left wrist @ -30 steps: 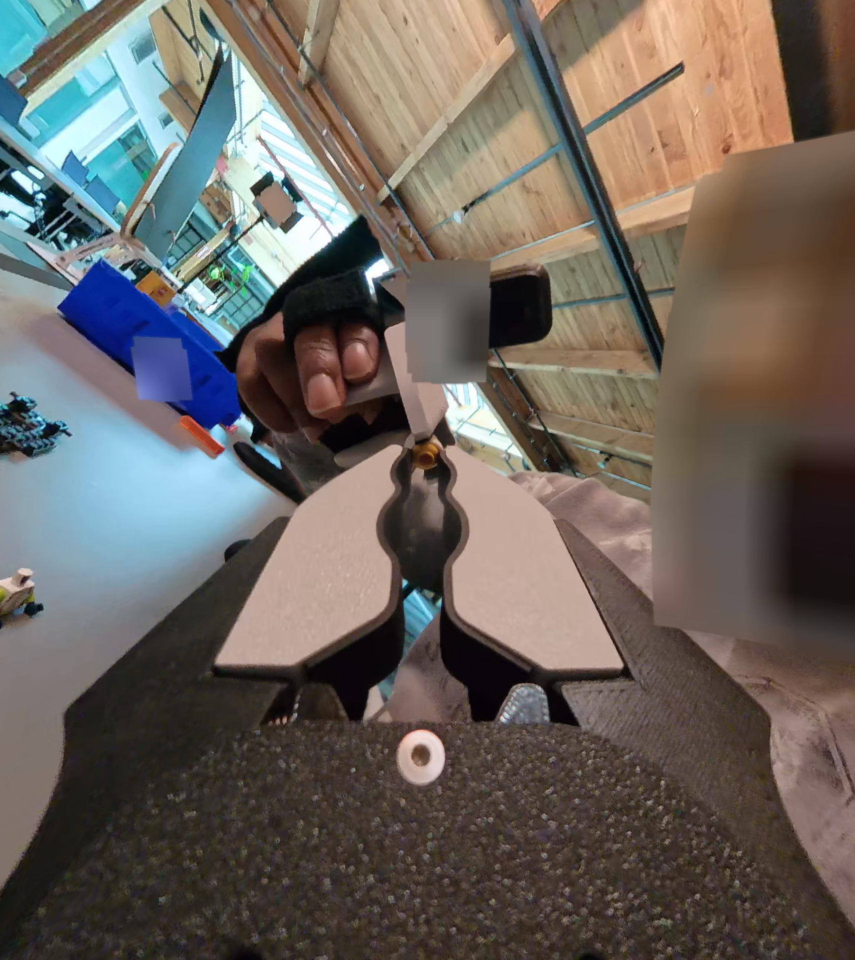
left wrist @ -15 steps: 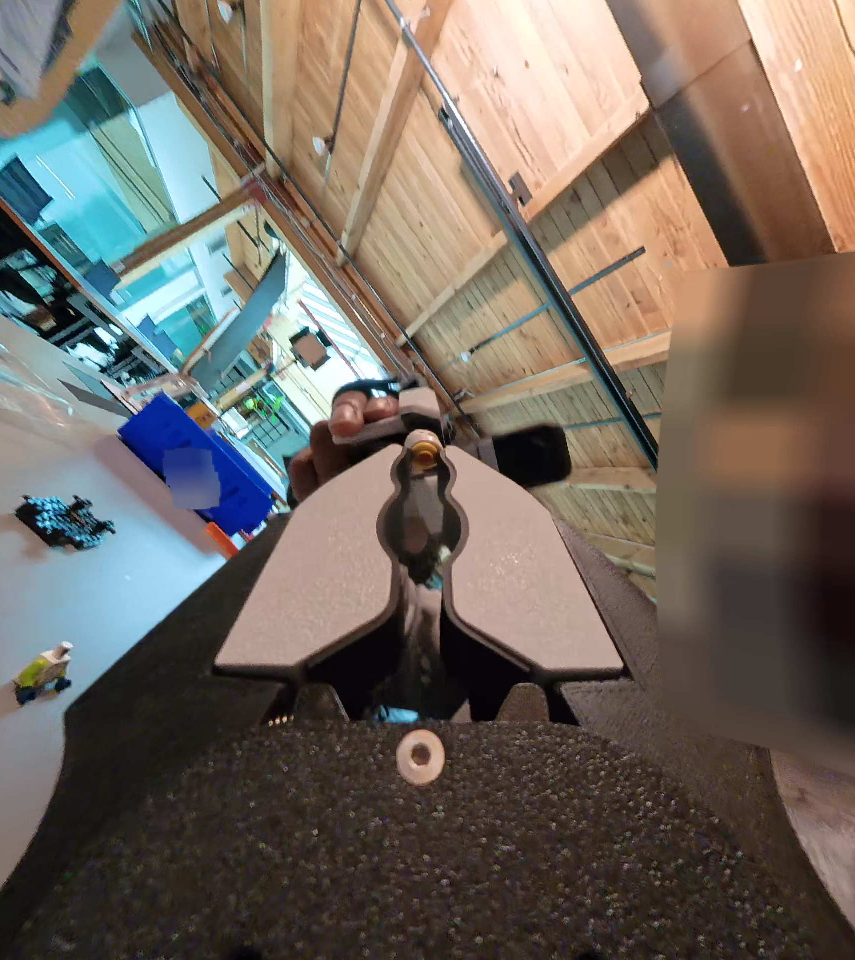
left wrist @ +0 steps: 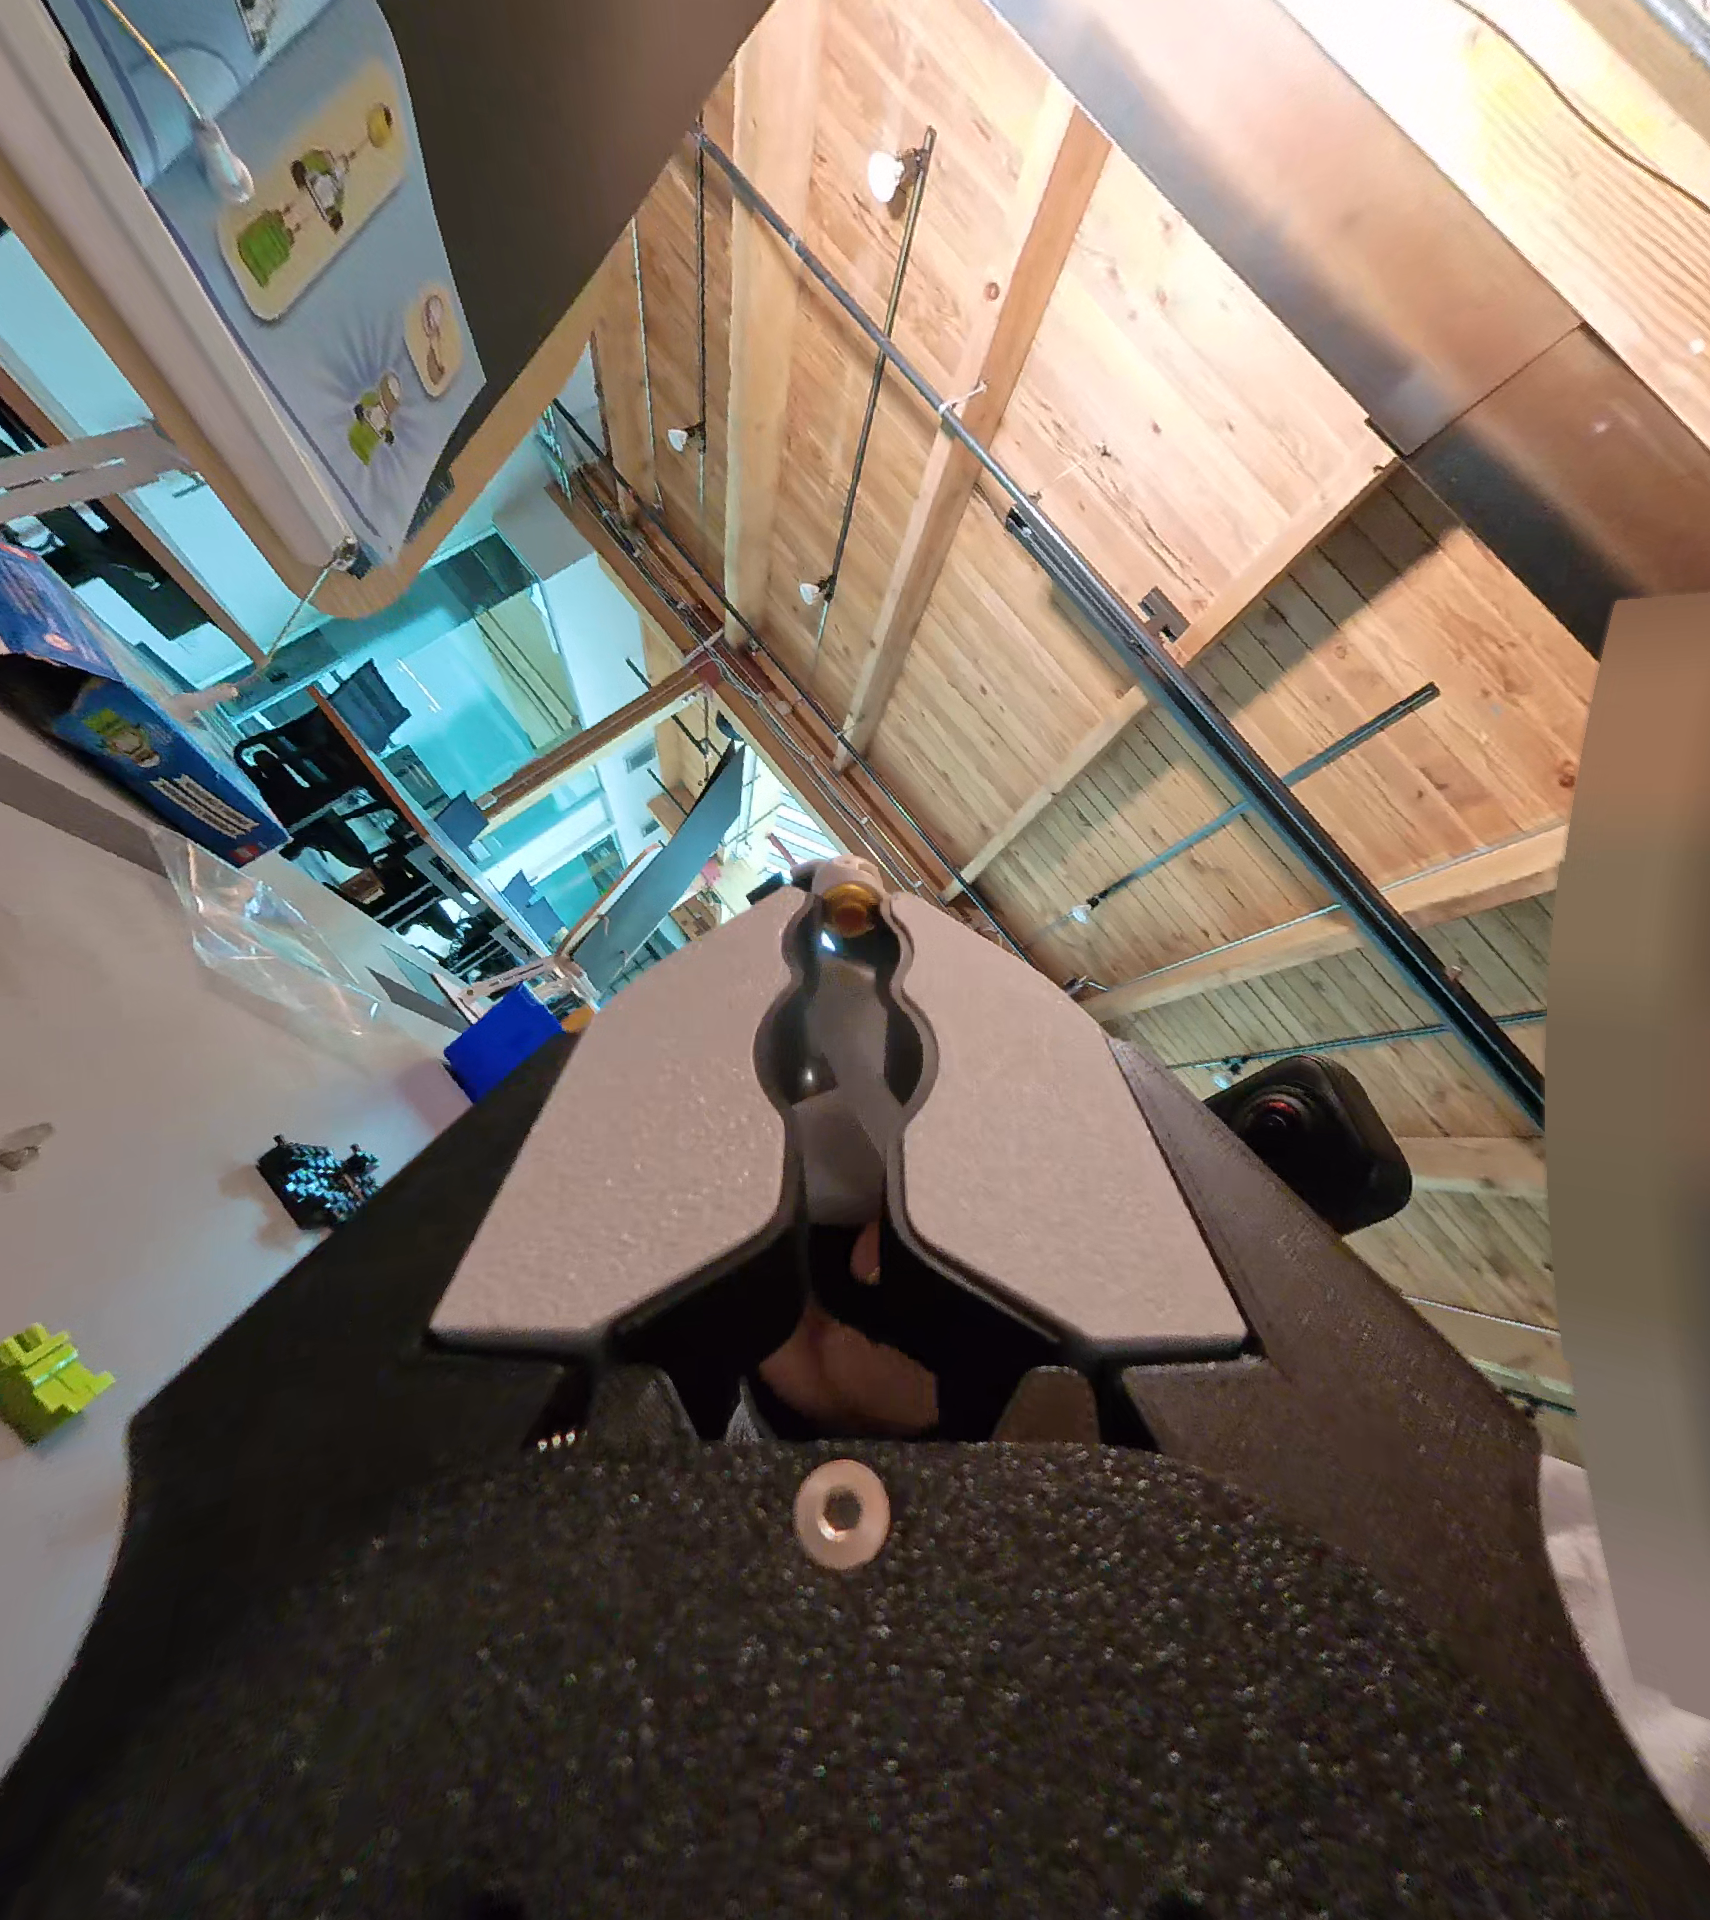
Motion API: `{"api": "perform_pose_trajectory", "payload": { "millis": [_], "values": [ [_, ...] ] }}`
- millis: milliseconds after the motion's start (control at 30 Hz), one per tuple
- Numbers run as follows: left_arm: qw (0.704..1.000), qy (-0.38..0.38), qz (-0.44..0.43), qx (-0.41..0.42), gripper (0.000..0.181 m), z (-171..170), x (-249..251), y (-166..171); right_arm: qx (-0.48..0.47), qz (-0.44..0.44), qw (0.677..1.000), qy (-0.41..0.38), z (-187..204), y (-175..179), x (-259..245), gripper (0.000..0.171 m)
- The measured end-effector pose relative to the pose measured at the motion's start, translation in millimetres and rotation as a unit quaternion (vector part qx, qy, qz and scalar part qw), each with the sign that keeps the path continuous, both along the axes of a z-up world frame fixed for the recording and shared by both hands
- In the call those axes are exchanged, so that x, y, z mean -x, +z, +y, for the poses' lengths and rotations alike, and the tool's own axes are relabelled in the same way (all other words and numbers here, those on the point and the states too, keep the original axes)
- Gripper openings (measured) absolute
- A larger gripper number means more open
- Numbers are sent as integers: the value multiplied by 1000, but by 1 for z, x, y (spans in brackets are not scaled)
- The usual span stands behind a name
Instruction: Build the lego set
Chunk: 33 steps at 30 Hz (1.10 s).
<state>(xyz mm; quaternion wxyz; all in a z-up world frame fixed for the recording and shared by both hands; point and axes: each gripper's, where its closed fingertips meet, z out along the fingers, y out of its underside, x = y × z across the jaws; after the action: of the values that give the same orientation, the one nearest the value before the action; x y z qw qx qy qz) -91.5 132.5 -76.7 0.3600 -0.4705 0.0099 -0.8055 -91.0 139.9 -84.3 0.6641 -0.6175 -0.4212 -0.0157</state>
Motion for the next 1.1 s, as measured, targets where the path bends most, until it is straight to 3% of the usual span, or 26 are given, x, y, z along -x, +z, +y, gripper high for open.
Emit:
{"api": "perform_pose_trajectory", "payload": {
  "millis": [433, 1100],
  "values": [
    [1000, 22, 12, 17, 9, 5, 0, -6, -31, -27, 999, -11, 4, -3, 1, 20],
    [996, -42, 10, 83, 9, 1, -10, -16, -26, -25, 999, 37, -2, -10, -8, 14]
  ]
}}
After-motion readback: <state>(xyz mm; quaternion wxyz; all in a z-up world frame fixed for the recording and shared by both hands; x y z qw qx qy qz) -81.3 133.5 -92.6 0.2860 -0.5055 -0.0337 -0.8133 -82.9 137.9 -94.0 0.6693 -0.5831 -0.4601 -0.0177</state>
